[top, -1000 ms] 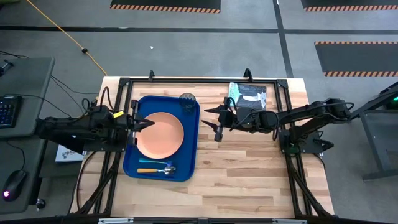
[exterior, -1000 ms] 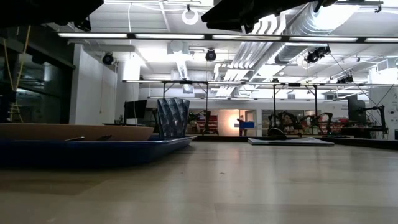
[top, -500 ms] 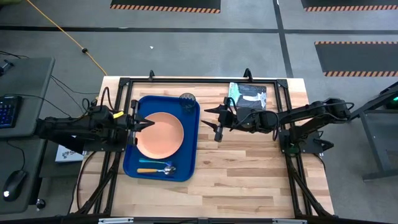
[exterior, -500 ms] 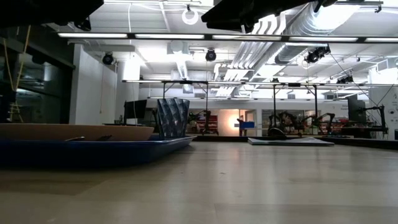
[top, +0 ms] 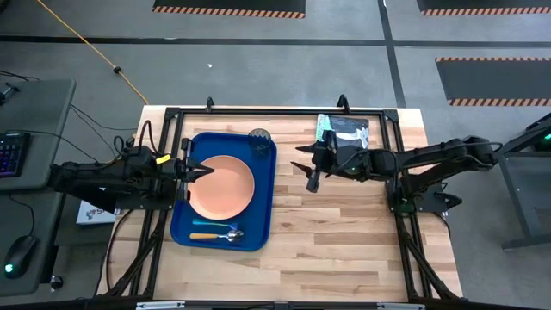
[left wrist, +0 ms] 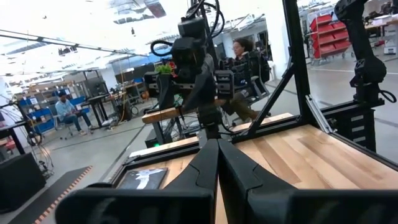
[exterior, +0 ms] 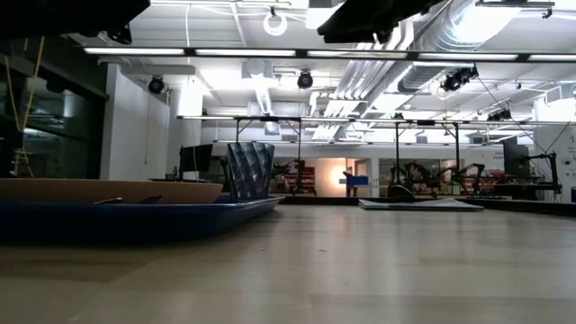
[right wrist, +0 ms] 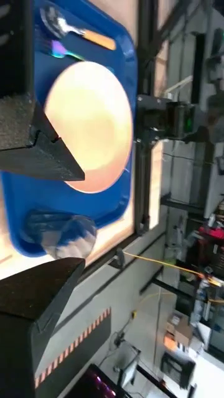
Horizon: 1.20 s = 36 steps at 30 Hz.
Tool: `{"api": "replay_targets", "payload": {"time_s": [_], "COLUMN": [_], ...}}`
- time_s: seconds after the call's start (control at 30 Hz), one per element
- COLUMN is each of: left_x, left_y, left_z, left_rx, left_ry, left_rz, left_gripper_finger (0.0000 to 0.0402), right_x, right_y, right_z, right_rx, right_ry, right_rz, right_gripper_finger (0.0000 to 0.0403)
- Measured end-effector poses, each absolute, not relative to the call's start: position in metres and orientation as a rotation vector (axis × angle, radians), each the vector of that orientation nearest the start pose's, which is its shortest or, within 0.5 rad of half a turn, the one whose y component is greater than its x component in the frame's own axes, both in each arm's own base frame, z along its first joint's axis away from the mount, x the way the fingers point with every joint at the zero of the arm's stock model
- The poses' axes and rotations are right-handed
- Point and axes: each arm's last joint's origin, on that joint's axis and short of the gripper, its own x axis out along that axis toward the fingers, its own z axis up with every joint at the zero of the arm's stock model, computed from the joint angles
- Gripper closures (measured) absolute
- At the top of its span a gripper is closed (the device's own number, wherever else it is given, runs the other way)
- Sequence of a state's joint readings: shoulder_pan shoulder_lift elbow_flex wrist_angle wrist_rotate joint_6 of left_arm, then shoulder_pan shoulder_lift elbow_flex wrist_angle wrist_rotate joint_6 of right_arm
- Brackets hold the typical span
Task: Pick and place plate/cup/fork/spoon on tray
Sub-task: Return to Home Position
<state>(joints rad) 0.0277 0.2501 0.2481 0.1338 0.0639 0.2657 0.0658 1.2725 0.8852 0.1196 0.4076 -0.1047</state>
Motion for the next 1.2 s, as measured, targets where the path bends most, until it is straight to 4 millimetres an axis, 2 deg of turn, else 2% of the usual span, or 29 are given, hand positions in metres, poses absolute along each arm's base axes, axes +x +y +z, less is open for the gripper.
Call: {"api": "replay_targets", "payload": {"time_s": [0.23,0.4,0.5,0.67,0.83,1.0,1.2], "left_x": [0.105,0.105,0.105,0.105,0.105,0.105,0.105], "left_y": [0.001,0.001,0.001,0.001,0.001,0.001,0.001], "left_z": [0.241,0.241,0.241,0.242,0.244,0.244,0.244], "left_rx": [0.271,0.271,0.271,0.272,0.272,0.272,0.272], "left_ry": [-0.137,-0.137,-0.137,-0.145,-0.163,-0.162,-0.162], "left_rz": [-0.018,-0.018,-0.018,-0.017,-0.014,-0.015,-0.015], "left_gripper_finger": [0.0401,0.0401,0.0401,0.0401,0.0401,0.0401,0.0401], "right_x": [0.279,0.268,0.248,0.196,0.153,0.131,0.123], "right_y": [0.007,0.003,-0.005,-0.023,-0.028,-0.025,-0.023], "right_z": [0.288,0.293,0.280,0.261,0.245,0.241,0.242], "right_rx": [-0.181,-0.155,-0.136,-0.040,0.057,0.091,0.094], "right_ry": [0.352,0.315,0.253,0.067,-0.067,-0.162,-0.206], "right_rz": [-0.319,-0.351,-0.387,-0.515,-0.548,-0.496,-0.456], "right_gripper_finger": [0.0197,0.0197,0.0197,0.0197,0.0197,0.0197,0.0197]}}
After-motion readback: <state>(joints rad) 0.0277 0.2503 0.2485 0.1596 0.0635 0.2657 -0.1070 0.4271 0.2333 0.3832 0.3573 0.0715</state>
